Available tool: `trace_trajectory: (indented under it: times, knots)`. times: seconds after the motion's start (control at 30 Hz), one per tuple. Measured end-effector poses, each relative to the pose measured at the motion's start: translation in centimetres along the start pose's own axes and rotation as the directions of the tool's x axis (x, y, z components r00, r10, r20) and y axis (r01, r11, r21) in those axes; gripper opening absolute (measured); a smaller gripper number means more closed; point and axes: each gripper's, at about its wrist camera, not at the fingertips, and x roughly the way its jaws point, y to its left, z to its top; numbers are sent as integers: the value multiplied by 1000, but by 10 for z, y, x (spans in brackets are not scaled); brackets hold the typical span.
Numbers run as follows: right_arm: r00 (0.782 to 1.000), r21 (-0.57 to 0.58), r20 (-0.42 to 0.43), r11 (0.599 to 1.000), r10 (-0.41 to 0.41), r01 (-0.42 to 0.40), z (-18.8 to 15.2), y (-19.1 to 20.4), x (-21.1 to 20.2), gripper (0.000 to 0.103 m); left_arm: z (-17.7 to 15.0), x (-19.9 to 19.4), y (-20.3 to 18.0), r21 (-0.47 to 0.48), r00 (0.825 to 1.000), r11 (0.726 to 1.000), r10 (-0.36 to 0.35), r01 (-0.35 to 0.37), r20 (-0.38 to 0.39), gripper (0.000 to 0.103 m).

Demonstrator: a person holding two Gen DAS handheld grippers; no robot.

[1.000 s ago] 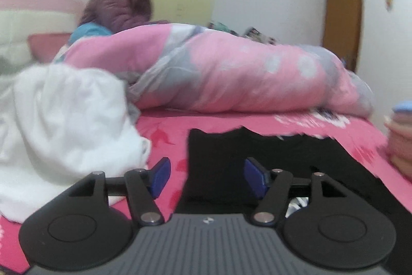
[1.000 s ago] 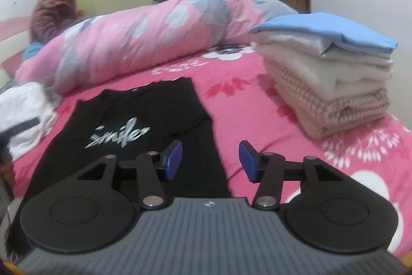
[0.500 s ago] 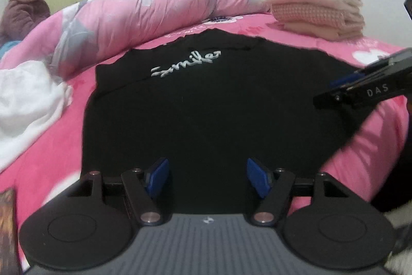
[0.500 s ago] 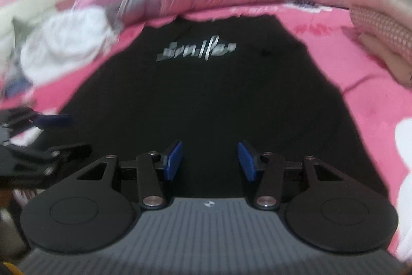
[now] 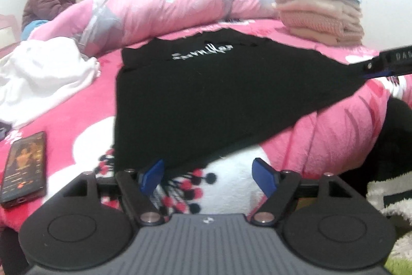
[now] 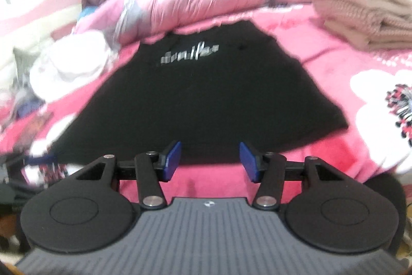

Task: Fold clothes

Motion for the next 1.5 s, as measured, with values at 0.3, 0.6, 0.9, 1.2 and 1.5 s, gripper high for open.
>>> trace_trajectory:
  times: [0.3,0.6,0.9,1.2,1.5]
  knots:
    - [996,71,83,997,11,-17,22,10,-12,83,4,-18,11,-49,997,999,-10,14,76,90]
    - [986,81,162,997,-29,16,32,34,-17,99,12,-15,26,-75,996,996,-48,54,78,94]
    - [955,35,234,983,-182,178,40,50,-5,102,16,8,41,-129,998,990,-56,60,34,97]
    - [958,-25,198,975,-210,219,41,62,30,102,16,19,42,-170,1000,985,-17,17,-2,103]
    - [981,-102,105,979,-166,177,42,63,61,102,22,33,44,-218,996,973,60,-71,-59,103]
